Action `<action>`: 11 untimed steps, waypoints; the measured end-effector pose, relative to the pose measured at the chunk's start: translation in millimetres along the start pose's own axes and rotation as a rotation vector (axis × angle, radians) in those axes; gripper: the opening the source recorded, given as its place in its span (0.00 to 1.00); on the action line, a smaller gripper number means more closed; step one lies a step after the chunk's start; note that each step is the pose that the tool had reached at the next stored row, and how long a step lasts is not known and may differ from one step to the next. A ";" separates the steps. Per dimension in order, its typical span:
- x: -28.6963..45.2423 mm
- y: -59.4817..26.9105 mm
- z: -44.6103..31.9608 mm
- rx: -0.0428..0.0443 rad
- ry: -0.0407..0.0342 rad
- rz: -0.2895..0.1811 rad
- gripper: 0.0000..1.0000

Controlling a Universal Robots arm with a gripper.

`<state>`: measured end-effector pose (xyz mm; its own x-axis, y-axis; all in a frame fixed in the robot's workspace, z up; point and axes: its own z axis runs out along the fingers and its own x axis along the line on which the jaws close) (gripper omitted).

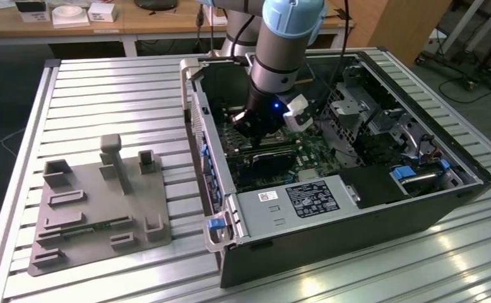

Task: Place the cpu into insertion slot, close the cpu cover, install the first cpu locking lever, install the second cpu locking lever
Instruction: 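Install the second cpu locking lever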

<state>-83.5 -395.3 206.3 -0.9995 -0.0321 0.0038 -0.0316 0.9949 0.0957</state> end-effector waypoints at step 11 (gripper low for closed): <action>1.3 0.2 1.8 -0.0143 -0.0005 -0.001 0.10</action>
<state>-84.8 -394.9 204.6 -0.9995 -0.0326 0.0032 -0.0320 0.9934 0.1099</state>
